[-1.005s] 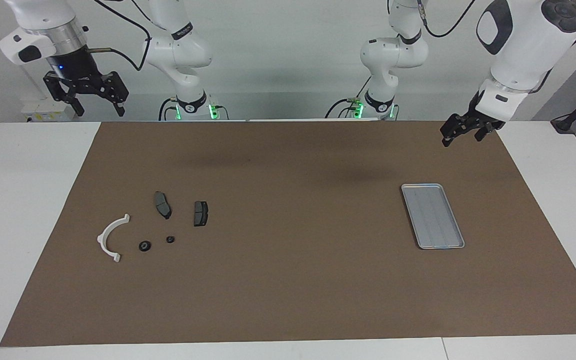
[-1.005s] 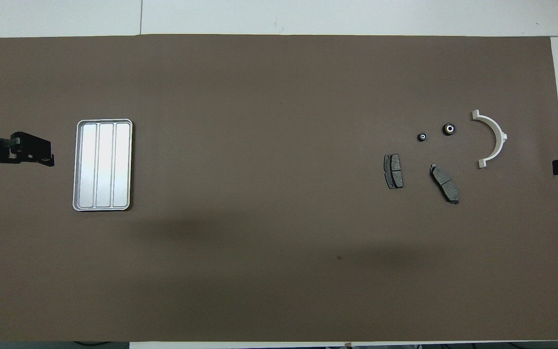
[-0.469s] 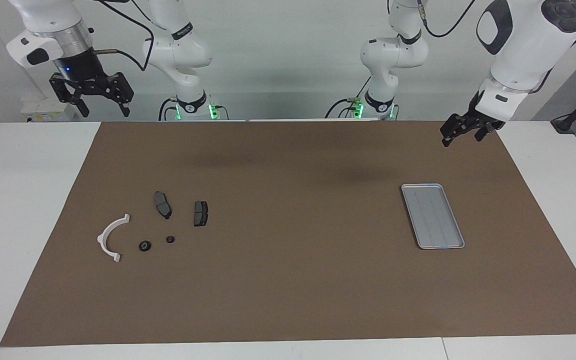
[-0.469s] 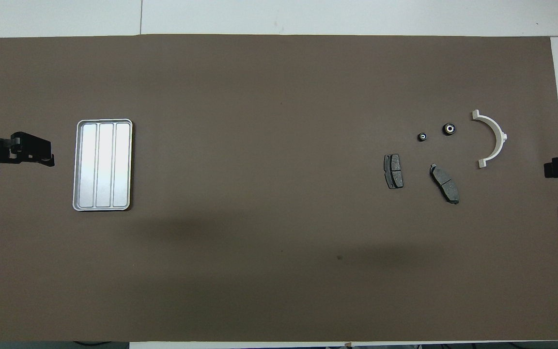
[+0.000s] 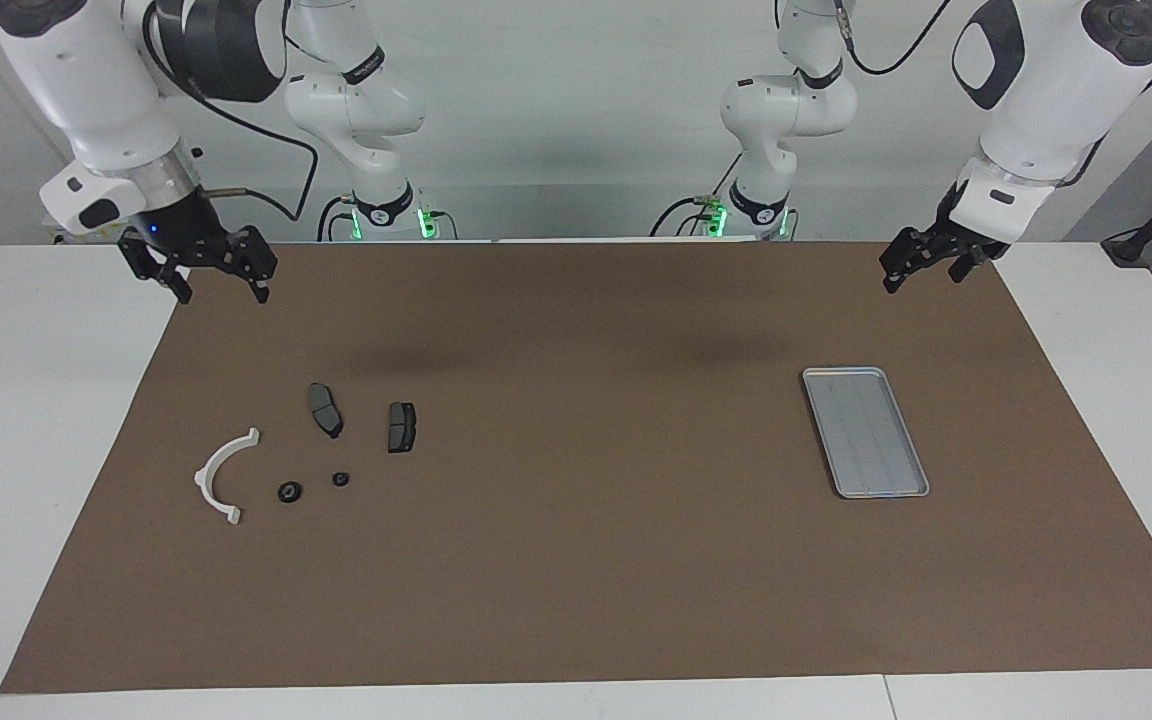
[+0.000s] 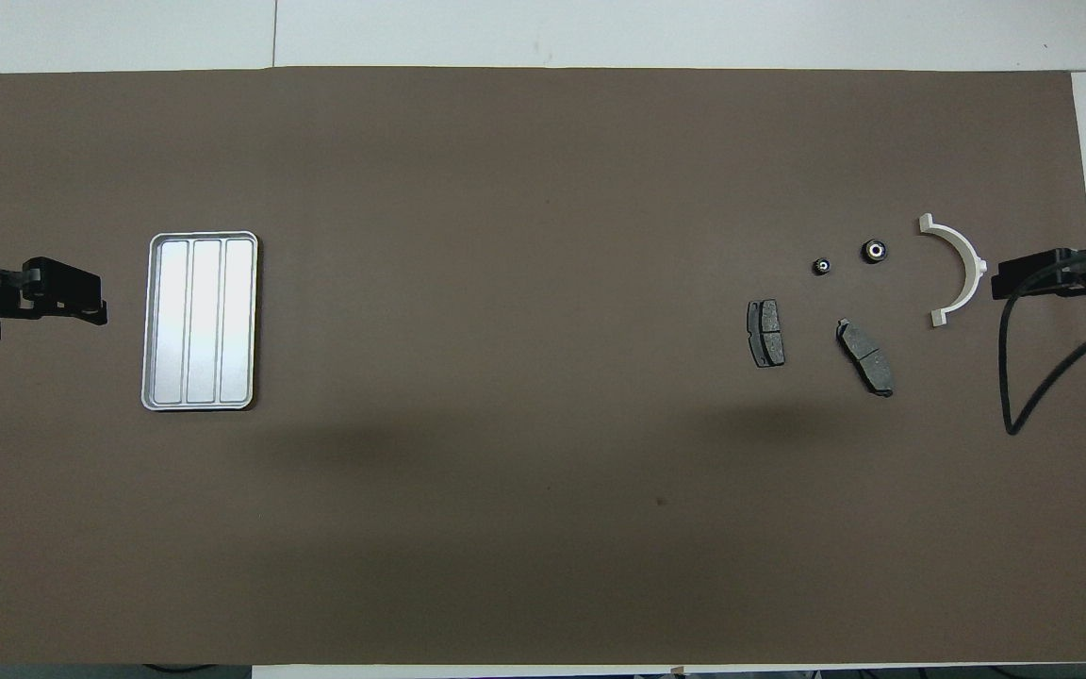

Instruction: Pick bearing gear from pile to tray

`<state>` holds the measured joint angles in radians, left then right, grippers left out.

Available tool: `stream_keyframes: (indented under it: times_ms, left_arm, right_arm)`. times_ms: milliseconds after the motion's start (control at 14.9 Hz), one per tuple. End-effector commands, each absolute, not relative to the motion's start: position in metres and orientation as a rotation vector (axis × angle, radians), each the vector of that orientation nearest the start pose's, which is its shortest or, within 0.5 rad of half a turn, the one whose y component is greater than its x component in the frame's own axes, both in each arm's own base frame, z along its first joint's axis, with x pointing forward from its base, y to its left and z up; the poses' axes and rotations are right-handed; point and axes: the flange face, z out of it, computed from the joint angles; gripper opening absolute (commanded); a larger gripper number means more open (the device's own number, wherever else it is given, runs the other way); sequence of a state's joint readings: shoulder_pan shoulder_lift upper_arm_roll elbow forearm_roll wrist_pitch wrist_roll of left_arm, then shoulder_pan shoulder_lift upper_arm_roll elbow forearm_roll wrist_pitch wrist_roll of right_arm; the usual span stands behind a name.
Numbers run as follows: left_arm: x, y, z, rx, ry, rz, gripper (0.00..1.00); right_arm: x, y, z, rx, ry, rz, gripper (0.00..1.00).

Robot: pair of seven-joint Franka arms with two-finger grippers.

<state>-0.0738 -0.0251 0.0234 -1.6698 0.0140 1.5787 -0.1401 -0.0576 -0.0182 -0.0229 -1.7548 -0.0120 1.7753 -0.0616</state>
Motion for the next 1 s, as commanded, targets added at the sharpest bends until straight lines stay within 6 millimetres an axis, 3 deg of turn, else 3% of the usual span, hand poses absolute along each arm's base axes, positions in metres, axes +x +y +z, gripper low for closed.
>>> stream_keyframes:
  times_ms: [0,402,938]
  left_arm:
    - [0.535,-0.03,0.592,-3.118,-0.133,0.12,1.0]
    - [0.523,-0.031,0.578,-3.117,-0.125,0.149,1.0]
    - [0.521,-0.039,0.564,-3.136,-0.111,0.089,1.0]
  right_arm:
    - [0.582,-0.058,0.529,-3.146,0.007,-0.062,0.97]
    - [0.636,-0.08,0.458,-3.136,0.009,-0.071,0.96]
    - [0.674,-0.077,0.361,-3.144,-0.012,-0.135,0.92]
